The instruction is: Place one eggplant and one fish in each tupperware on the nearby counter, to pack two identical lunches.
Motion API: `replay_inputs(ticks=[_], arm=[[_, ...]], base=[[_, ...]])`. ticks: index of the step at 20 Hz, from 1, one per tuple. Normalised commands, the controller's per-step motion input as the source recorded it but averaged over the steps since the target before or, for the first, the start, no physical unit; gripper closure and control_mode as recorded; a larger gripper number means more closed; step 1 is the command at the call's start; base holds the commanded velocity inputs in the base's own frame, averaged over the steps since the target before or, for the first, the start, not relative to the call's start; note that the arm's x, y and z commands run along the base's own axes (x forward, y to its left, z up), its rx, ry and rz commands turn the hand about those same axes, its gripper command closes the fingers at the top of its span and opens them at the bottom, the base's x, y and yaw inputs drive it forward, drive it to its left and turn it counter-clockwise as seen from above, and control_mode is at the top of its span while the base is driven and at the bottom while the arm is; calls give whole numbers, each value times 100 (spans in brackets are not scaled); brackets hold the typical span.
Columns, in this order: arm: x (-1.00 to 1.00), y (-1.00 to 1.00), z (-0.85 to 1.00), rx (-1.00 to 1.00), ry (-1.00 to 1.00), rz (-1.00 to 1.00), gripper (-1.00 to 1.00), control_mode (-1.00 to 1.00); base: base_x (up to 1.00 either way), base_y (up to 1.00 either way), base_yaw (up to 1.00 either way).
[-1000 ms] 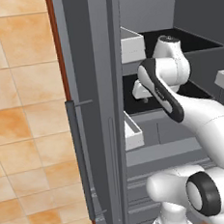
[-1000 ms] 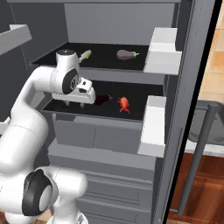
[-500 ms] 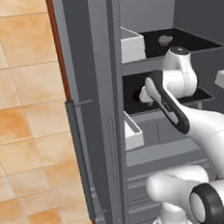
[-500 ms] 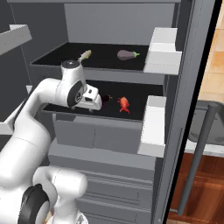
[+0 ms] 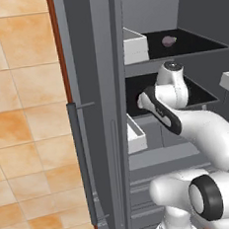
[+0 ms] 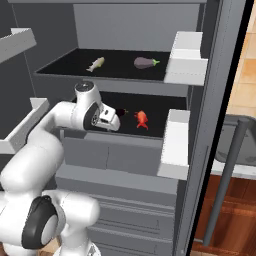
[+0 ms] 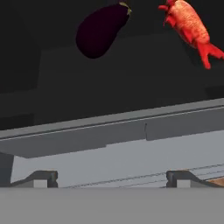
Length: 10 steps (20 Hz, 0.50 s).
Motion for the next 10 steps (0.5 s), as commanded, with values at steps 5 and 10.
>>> replay_inputs(ticks=[5, 10], arm=[[66, 0, -16, 2, -2, -9, -100, -100], [71, 0, -1, 8, 0, -1, -100, -100]], base=[[0, 0, 0], [0, 0, 0]])
